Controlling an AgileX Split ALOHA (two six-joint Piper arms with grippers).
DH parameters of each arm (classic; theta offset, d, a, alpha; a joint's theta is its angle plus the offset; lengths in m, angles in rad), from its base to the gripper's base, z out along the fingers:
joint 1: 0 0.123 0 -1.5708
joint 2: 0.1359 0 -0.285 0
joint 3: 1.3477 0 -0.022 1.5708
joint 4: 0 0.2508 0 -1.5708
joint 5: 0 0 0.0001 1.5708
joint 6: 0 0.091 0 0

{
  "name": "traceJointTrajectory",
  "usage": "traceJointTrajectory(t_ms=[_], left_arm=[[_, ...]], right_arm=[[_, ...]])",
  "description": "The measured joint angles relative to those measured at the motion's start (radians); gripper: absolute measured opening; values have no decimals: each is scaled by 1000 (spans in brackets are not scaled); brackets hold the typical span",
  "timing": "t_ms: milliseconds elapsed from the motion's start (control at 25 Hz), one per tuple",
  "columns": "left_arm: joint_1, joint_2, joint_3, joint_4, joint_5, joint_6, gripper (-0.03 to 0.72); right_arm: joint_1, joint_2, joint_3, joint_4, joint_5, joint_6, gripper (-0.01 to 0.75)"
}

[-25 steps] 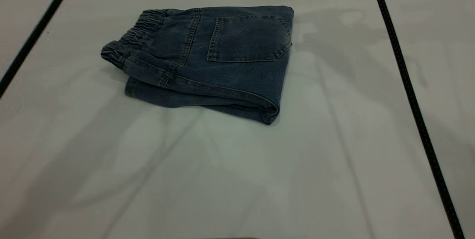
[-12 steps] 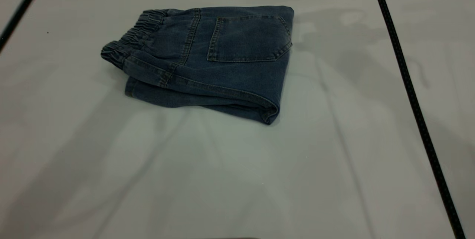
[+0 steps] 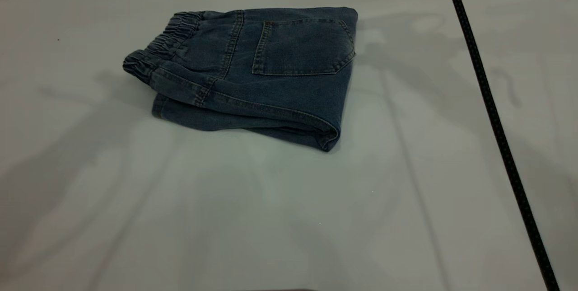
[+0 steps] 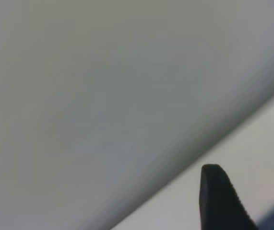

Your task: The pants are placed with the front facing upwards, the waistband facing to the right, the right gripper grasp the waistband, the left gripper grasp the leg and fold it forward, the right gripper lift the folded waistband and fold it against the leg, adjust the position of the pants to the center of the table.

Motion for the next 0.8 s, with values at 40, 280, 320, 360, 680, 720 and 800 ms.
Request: traceJointTrajectory(t_ms=[40,280,320,360,680,720,800], left_arm=[[20,0,0,-54,-22,-10,288],[69,0,0,-180,50,-233,287],[69,0,0,-160,90,-265,287],[69,0,0,-123,121,-281,287],[69,0,0,219,436,-332,287],[69,1,0,237,479,-346,287],[65,5,0,264,533,-366,287]], right_arm=[[0,0,0,3,3,0,510],[0,0,0,23,4,0,510],[0,0,0,24,4,0,508],[0,0,0,25,4,0,507],[2,0,0,35,3,0,505],[2,0,0,41,3,0,505],[2,0,0,46,3,0,505]])
